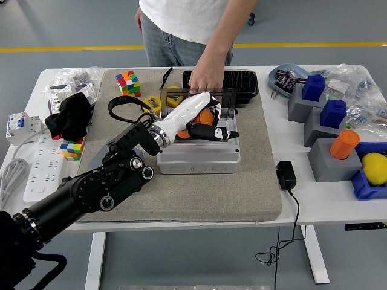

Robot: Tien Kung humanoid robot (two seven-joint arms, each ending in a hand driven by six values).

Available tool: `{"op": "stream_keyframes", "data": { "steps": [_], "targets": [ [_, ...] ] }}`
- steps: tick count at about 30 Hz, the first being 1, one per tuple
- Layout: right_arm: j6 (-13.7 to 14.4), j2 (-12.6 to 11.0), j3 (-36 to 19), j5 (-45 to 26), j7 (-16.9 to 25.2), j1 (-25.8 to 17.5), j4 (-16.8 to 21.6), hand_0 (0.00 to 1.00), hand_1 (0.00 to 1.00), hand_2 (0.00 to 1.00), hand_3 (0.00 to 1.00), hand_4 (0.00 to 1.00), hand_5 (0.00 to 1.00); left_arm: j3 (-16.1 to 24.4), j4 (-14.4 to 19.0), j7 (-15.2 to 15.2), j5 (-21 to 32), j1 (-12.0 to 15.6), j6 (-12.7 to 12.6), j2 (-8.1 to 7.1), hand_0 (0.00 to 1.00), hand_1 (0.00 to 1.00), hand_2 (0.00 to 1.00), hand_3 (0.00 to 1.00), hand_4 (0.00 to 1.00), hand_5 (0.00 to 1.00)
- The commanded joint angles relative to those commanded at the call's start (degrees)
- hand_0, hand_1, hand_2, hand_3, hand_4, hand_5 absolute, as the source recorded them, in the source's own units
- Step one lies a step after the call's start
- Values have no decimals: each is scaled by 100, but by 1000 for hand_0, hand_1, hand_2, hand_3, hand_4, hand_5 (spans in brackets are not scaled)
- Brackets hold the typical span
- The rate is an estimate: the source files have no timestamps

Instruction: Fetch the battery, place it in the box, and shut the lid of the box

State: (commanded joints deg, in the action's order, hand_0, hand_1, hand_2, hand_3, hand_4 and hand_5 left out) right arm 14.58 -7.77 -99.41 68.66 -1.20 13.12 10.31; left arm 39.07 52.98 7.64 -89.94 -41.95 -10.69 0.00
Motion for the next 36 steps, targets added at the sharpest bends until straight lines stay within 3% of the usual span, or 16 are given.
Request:
{"op": "stream_keyframes", "data": {
  "steps": [3, 4, 9, 10, 15, 16, 21, 22, 24, 28, 33, 34, 36],
  "targets": [
    [4, -7, -5, 11, -7, 2, 0, 828, 789, 761, 803, 998, 998, 4, 13, 46, 10, 0, 39, 0, 73, 61, 116, 121, 998, 481],
    [4, -9, -3, 12, -8, 1, 0, 828, 789, 761, 803, 998, 998, 4, 12, 54, 11, 1, 50, 0, 132, 192, 233, 237, 998, 485],
    [1, -12, -2, 18, -17, -15, 0, 828, 789, 761, 803, 998, 998, -8, -10, 129, 17, 21, 138, 0, 132, 192, 233, 237, 998, 485],
    [0, -13, -3, 21, -20, -20, 0, 828, 789, 760, 801, 998, 998, -10, -13, 150, -11, 24, 178, 0, 384, 546, 506, 472, 998, 495],
    [0, -14, 24, -2, -17, -25, 0, 828, 789, 760, 801, 998, 998, -3, -38, 154, -182, 35, 277, 0, 384, 546, 506, 472, 998, 495],
    [0, -14, 27, -6, -17, -26, 0, 828, 789, 760, 801, 998, 998, -6, -48, 154, -203, 37, 288, 0, 730, 737, 671, 576, 998, 524],
    [0, -13, 41, -16, -23, -35, 0, 828, 789, 760, 801, 998, 998, 34, -36, 186, -364, 52, 270, 0, 730, 737, 671, 576, 998, 524],
    [0, -13, 46, -20, -23, -35, 0, 828, 789, 760, 802, 998, 998, 46, -27, 196, -392, 54, 264, 0, 838, 814, 761, 643, 998, 535],
    [1, -14, 58, -31, -22, -37, 0, 828, 789, 760, 802, 998, 998, 79, 20, 218, -492, 64, 247, 0, 838, 814, 761, 643, 998, 535],
    [2, -15, 79, -61, -16, -38, 0, 828, 789, 760, 801, 998, 998, 252, 433, 21, -636, 117, 638, 0, 815, 807, 768, 645, 998, 542],
    [-8, -11, 54, -51, -17, -39, 0, 828, 789, 760, 801, 998, 998, 618, 1105, -256, -477, 170, 1394, 0, 815, 807, 768, 645, 998, 542],
    [-11, -10, 47, -48, -18, -41, 0, 826, 789, 760, 801, 998, 998, 695, 1263, -310, -394, 180, 1561, 0, 703, 710, 682, 618, 998, 563],
    [-11, -7, 44, -57, -14, -39, 0, 826, 789, 760, 801, 998, 998, 831, 1512, -451, -189, 204, 1842, 0, 703, 710, 682, 618, 998, 563]
  ]
}}
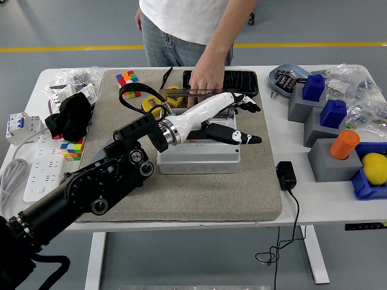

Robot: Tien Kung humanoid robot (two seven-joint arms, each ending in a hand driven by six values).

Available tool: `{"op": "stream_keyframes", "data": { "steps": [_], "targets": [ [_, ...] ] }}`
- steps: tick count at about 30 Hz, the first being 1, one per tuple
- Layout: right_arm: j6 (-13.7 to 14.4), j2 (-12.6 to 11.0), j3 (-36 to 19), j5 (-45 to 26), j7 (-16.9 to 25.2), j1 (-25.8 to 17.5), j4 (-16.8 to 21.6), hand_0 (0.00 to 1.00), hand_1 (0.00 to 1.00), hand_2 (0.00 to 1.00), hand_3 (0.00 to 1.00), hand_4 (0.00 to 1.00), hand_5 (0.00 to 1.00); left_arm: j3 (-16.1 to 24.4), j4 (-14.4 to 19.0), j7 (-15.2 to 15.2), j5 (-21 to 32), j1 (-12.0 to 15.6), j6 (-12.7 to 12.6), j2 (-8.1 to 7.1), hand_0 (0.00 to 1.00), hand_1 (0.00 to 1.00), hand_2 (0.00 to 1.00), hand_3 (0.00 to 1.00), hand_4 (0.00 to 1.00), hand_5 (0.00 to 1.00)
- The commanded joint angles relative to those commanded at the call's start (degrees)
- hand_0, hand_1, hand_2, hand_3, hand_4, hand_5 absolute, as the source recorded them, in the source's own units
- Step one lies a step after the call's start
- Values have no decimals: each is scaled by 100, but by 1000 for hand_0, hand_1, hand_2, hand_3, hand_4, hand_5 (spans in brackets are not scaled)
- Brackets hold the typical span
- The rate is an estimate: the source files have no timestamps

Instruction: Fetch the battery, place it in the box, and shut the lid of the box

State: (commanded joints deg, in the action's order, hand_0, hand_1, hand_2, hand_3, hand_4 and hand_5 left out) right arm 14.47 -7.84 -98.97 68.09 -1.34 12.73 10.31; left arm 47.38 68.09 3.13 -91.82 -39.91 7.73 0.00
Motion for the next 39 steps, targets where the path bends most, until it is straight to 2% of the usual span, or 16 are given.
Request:
{"op": "stream_keyframes", "data": {
  "steps": [3, 4, 7, 8, 9, 10, 15, 16, 17, 21, 22, 24, 27, 28, 32, 39],
  "targets": [
    [2, 3, 1, -19, 4, 5, 0, 826, 789, 760, 801, 998, 998, 302, 355, -420, 543, 20, 609, 0, 703, 710, 682, 618, 998, 563],
    [0, 7, -8, -16, 3, 4, 0, 824, 789, 760, 801, 998, 998, 441, 473, -577, 782, 15, 859, -5, 500, 648, 630, 603, 998, 679],
    [-1, 13, -17, -10, 0, 0, 0, 824, 789, 760, 801, 998, 998, 697, 525, -836, 1474, 2, 1545, 0, 500, 648, 630, 603, 998, 679],
    [-1, 15, -20, -8, 0, 0, 0, 824, 789, 760, 801, 998, 998, 756, 500, -842, 1735, -3, 1792, 0, 500, 648, 630, 603, 998, 679],
    [3, 16, -13, -17, 5, 3, 0, 824, 789, 760, 801, 998, 998, 822, 443, -701, 1995, -3, 1899, 0, 500, 648, 630, 603, 998, 679],
    [7, 19, -4, -28, 11, 6, 0, 824, 788, 759, 802, 998, 998, 894, 400, -561, 2219, 9, 1806, 0, 580, 677, 665, 626, 998, 724],
    [12, 27, 16, -49, 21, 16, 0, 824, 788, 759, 802, 998, 998, 1421, 167, 500, 3440, 39, 611, 0, 580, 677, 665, 626, 998, 724],
    [11, 27, 26, -59, 22, 15, 0, 823, 788, 759, 801, 998, 998, 1518, 133, 615, 3663, 35, 388, 0, 785, 819, 790, 731, 998, 821],
    [11, 27, -1, -29, 10, 15, 0, 823, 788, 759, 801, 998, 998, 1631, 58, 704, 3713, 19, 164, 0, 785, 819, 790, 731, 998, 821],
    [15, 21, 8, -38, 7, 17, 0, 823, 788, 759, 801, 998, 998, 1967, -113, 850, 2905, 14, -764, 0, 785, 819, 790, 731, 998, 821],
    [18, 21, 7, -40, 9, 19, 0, 821, 786, 758, 801, 998, 998, 2041, -148, 850, 2682, 24, -962, 0, 863, 883, 851, 795, 998, 863],
    [21, 19, 6, -35, 6, 18, 0, 821, 786, 758, 801, 998, 998, 2170, -193, 749, 2198, 45, -1210, 0, 863, 883, 851, 795, 998, 863],
    [22, 19, 18, -37, 3, 11, 0, 821, 786, 758, 801, 998, 998, 2241, -247, 437, 1490, 61, -1039, 0, 863, 883, 851, 795, 998, 863],
    [21, 19, 20, -36, 1, 9, 0, 821, 787, 759, 801, 998, 998, 2231, -268, 364, 1229, 59, -975, 0, 931, 876, 821, 787, 998, 998],
    [25, 18, 31, -34, 0, 6, 0, 821, 787, 759, 801, 998, 998, 2136, -369, 27, 298, 45, -579, 0, 931, 876, 821, 787, 998, 998],
    [35, 6, 49, -45, -1, -11, 0, 819, 787, 759, 801, 998, 998, 1851, -598, -132, -1415, 25, -307, -73, 940, 869, 795, 753, 998, 998]
  ]
}}
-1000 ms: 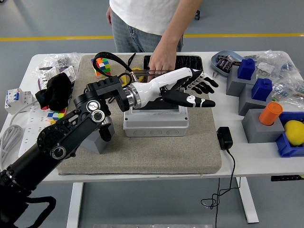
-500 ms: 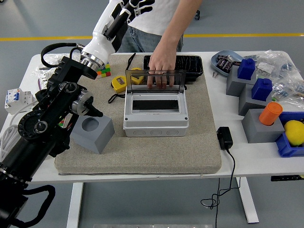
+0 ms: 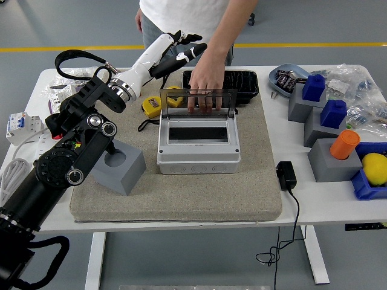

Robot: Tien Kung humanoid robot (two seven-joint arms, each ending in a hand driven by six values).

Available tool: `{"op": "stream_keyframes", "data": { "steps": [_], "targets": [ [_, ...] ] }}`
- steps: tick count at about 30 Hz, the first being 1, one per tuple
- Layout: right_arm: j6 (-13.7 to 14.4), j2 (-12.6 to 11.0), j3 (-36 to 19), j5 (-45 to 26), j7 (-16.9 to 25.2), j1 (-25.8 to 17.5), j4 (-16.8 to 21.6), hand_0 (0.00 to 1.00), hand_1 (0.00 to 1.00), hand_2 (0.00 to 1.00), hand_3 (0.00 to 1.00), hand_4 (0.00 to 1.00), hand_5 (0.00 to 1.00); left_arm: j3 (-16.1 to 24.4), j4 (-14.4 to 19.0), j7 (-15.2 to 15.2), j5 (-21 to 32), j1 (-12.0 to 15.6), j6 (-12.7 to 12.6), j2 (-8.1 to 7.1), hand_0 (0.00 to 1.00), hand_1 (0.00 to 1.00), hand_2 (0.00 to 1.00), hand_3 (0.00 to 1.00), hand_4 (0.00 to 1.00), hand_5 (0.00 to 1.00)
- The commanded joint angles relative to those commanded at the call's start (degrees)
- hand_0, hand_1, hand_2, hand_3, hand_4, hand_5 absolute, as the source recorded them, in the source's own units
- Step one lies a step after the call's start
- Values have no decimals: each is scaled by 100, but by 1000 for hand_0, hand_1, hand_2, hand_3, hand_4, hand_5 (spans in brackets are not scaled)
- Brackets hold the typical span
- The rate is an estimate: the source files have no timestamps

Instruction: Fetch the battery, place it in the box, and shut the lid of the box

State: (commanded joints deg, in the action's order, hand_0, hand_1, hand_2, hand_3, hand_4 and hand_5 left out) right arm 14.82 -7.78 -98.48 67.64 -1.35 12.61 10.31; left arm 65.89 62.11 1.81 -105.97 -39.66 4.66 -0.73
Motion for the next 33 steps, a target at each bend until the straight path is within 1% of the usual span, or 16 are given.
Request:
{"op": "stream_keyframes", "data": {
  "steps": [1, 4, 5, 7, 10, 12, 13, 18, 19, 22, 24, 25, 30, 31, 32, 33],
  "targets": [
    [-1, 0, 1, 1, 0, -4, 0, 818, 787, 759, 801, 998, 998, -23, -11, -13, -223, -2, 22, -8, 966, 866, 781, 732, 998, 998],
    [-3, 5, 9, 1, 0, -18, 0, 818, 787, 759, 801, 998, 998, -96, -51, -72, -968, -22, 130, -35, 966, 866, 781, 732, 998, 998],
    [-3, 7, 18, -5, 3, -20, 0, 818, 787, 759, 801, 998, 998, -161, -103, -126, -1229, -54, 236, -65, 966, 866, 781, 732, 998, 998],
    [0, 8, 39, -26, 11, -19, 0, 818, 786, 759, 801, 998, 998, -256, -155, -184, -1676, -89, 349, -116, 968, 856, 768, 714, 998, 998],
    [2, 5, 30, -19, 7, -14, 0, 818, 786, 759, 801, 998, 998, -345, -179, -237, -2403, -111, 440, -162, 968, 856, 768, 714, 998, 998],
    [2, 2, 22, -12, 3, -17, 0, 818, 786, 759, 801, 998, 998, -349, -174, -237, -2403, -101, 458, -164, 968, 856, 768, 714, 998, 998],
    [1, 1, 6, 2, -3, -21, 0, 815, 786, 758, 802, 998, 998, -344, -162, -230, -2403, -92, 463, -162, 972, 851, 759, 672, 998, 998],
    [0, 2, -12, 13, -9, -25, 0, 815, 786, 758, 802, 998, 998, -360, -92, -186, -2403, -68, 456, -169, 972, 851, 759, 672, 998, 998],
    [0, 2, -9, 10, -8, -24, 0, 814, 785, 758, 802, 998, 998, -365, -85, -182, -2403, -66, 455, -171, 973, 844, 753, 597, 998, 998],
    [7, 4, 10, -14, 5, -14, 0, 814, 785, 758, 802, 998, 998, -407, -21, -175, -2403, -51, 483, -187, 973, 844, 753, 597, 998, 998],
    [11, 3, 16, -24, 8, -8, 0, 814, 785, 758, 802, 998, 998, -442, 27, -200, -2403, -44, 540, -203, 973, 844, 753, 597, 998, 998],
    [12, 1, 15, -25, 9, -5, 0, 814, 785, 758, 802, 998, 998, -454, 49, -219, -2403, -38, 583, -211, 961, 826, 732, 514, 998, 998],
    [14, -6, -21, 0, -4, -3, 0, 814, 785, 758, 802, 998, 998, -501, 198, -282, -2379, 13, 722, -261, 961, 826, 732, 514, 998, 998],
    [14, -7, -29, 6, -6, -3, 0, 814, 785, 758, 802, 998, 998, -517, 232, -300, -2333, 21, 759, -274, 961, 826, 732, 514, 998, 998],
    [12, -8, -28, 2, -6, -4, 0, 814, 785, 758, 802, 998, 998, -547, 288, -329, -2214, 30, 807, -294, 923, 805, 718, 491, 998, 998],
    [10, -8, -30, 1, -5, -5, 0, 814, 785, 758, 802, 998, 998, -574, 338, -363, -2087, 38, 860, -311, 923, 805, 718, 491, 998, 998]
  ]
}}
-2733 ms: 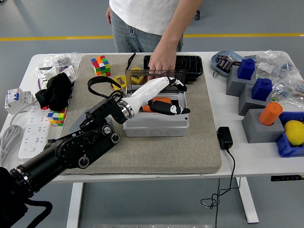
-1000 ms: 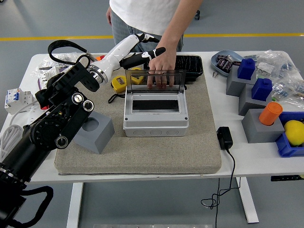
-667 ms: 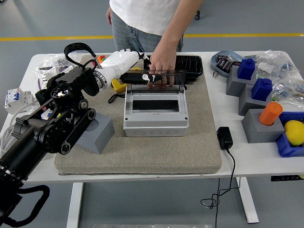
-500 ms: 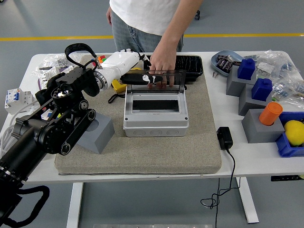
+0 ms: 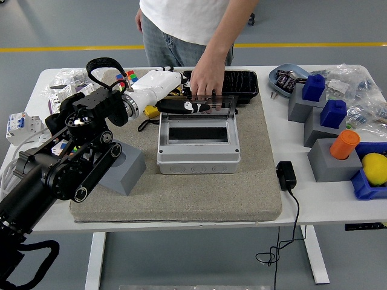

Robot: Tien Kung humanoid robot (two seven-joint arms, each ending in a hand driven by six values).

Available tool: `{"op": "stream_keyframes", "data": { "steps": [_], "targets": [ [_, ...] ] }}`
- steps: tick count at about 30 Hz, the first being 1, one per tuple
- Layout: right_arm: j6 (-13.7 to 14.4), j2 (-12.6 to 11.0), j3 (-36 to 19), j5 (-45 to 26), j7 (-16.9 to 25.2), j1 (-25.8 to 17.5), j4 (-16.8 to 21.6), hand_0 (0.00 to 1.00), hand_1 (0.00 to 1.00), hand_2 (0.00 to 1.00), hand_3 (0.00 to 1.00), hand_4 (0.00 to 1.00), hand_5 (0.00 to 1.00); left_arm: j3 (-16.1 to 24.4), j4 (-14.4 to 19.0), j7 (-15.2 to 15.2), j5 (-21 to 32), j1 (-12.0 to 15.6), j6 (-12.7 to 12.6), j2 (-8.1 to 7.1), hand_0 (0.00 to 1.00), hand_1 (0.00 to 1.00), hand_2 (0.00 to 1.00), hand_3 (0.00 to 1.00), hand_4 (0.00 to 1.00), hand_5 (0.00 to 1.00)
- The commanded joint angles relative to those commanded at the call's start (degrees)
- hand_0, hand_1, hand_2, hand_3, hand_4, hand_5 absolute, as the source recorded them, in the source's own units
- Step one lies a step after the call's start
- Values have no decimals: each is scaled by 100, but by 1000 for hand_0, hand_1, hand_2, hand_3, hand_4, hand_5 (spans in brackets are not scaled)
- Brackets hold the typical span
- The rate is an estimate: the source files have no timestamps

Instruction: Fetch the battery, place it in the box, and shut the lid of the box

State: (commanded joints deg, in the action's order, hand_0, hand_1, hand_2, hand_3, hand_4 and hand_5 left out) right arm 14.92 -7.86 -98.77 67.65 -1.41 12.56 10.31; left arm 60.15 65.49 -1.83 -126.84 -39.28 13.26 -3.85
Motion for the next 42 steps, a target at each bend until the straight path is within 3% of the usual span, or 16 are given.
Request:
{"op": "stream_keyframes", "data": {
  "steps": [3, 9, 22, 33, 38, 40, 41, 42],
  "targets": [
    [-1, 2, -10, 3, 2, -4, 0, 814, 785, 758, 802, 998, 998, -111, 164, -136, 417, 26, 216, -50, 923, 805, 718, 491, 998, 998],
    [5, -3, 14, -30, 15, 10, 0, 814, 784, 758, 803, 998, 998, -309, 383, -274, 725, 64, 461, -106, 919, 793, 711, 473, 998, 998],
    [12, -12, -10, -24, 9, 12, 0, 813, 782, 757, 803, 998, 998, -817, 495, -326, 1183, 137, 621, -186, 921, 790, 707, 469, 998, 998],
    [11, -4, -15, -23, 15, 9, 0, 813, 776, 756, 802, 998, 998, -875, 464, -368, 1251, 135, 777, -189, 915, 789, 707, 469, 998, 998],
    [13, -4, -7, -17, 9, 0, 0, 813, 775, 757, 803, 998, 998, -765, 498, -95, 1185, 171, 293, -158, 897, 781, 704, 475, 998, 998],
    [13, 0, 5, -23, 10, -5, 0, 813, 775, 757, 803, 998, 998, -549, 565, 76, 1125, 214, 22, -123, 897, 781, 704, 475, 998, 998],
    [13, 2, 7, -23, 10, -6, 0, 813, 773, 756, 803, 998, 998, -442, 601, 135, 1125, 238, -78, -109, 847, 763, 704, 542, 998, 998],
    [14, 5, 11, -25, 11, -6, 0, 813, 773, 756, 803, 998, 998, -253, 680, 213, 1202, 298, -142, -78, 847, 763, 704, 542, 998, 998]
  ]
}}
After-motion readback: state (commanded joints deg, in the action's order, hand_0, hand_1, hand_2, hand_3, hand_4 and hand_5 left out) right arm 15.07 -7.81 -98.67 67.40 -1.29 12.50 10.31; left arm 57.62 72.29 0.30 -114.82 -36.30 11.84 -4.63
